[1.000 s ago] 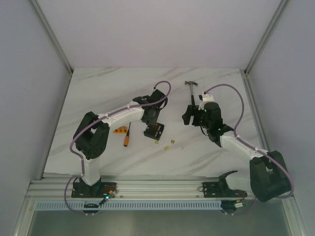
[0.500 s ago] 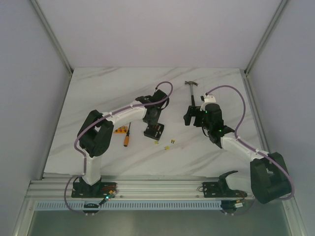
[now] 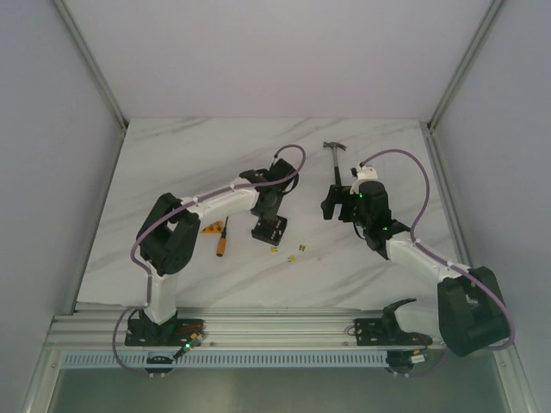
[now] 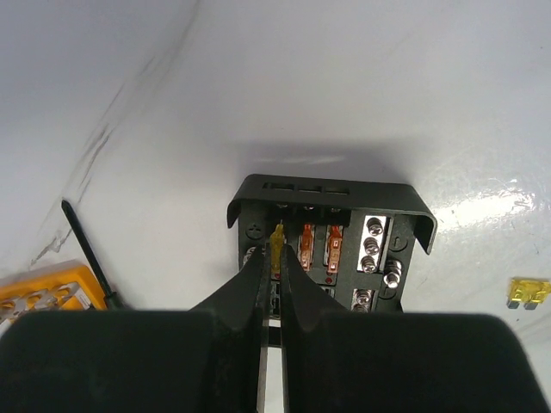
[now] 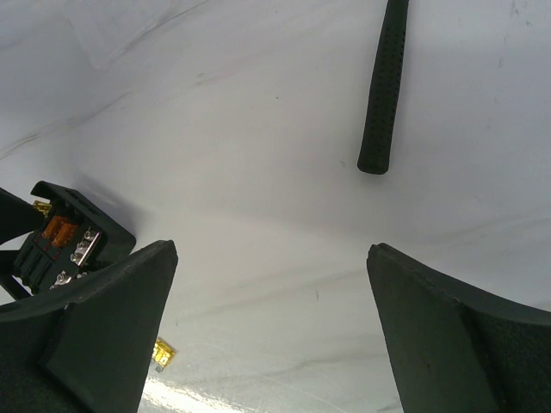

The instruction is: Snap on the fuse box

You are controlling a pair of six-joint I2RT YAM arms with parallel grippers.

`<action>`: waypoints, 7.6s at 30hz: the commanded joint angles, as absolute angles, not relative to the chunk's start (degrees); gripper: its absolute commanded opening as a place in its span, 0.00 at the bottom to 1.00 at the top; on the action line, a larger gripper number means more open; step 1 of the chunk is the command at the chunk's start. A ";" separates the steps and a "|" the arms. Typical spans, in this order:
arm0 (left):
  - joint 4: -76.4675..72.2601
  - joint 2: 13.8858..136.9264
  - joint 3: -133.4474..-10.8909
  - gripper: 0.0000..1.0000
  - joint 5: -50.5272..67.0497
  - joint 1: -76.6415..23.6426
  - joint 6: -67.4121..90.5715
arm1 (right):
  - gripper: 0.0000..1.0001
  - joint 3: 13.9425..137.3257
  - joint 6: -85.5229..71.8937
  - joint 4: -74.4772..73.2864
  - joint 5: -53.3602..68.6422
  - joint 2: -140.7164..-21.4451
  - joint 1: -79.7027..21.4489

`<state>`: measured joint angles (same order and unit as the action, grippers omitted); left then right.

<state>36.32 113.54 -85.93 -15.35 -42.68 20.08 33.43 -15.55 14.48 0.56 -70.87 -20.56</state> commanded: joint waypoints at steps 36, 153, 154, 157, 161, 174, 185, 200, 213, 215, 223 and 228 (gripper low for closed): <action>37.31 113.70 -84.25 0.00 -15.19 -43.84 16.52 | 1.00 32.26 -15.21 16.62 1.05 -70.05 -20.13; -2.85 98.40 -51.68 0.39 19.89 -29.61 41.42 | 0.78 48.96 -23.30 -0.33 7.49 -84.49 -32.79; -3.41 98.20 -51.11 0.38 19.82 -29.97 42.17 | 0.78 49.56 -23.22 -0.87 7.41 -84.61 -32.92; -5.52 97.41 -49.24 0.38 20.00 -31.21 44.44 | 0.76 51.54 -22.99 -3.03 6.74 -85.25 -33.17; -7.45 97.16 -48.50 0.38 19.59 -33.57 46.84 | 0.71 55.36 -22.50 -7.02 4.76 -86.91 -34.13; -19.38 91.85 -37.73 0.42 17.16 -33.01 57.47 | 0.45 71.08 -19.90 -20.48 -3.74 -99.01 -40.21; -28.95 93.42 -34.04 0.48 21.20 -31.99 61.23 | 0.31 81.58 -23.39 -26.05 -11.50 -107.58 -45.59; -31.99 98.03 -34.93 0.43 23.11 -32.76 62.05 | 0.21 86.44 -26.97 -30.23 -15.29 -112.80 -46.93; -33.20 99.48 -35.40 0.39 23.29 -33.74 62.84 | 0.20 86.74 -26.61 -30.40 -15.23 -113.94 -47.24; -33.08 99.55 -35.38 0.39 23.21 -33.75 62.84 | 0.20 86.98 -26.42 -30.41 -15.06 -114.12 -47.32; -32.94 99.54 -35.25 0.38 22.96 -34.02 63.02 | 0.15 86.62 -26.22 -30.65 -16.75 -114.33 -47.46; -32.78 99.36 -35.08 0.38 22.85 -34.01 63.02 | 0.12 86.46 -25.93 -30.93 -16.83 -114.34 -47.22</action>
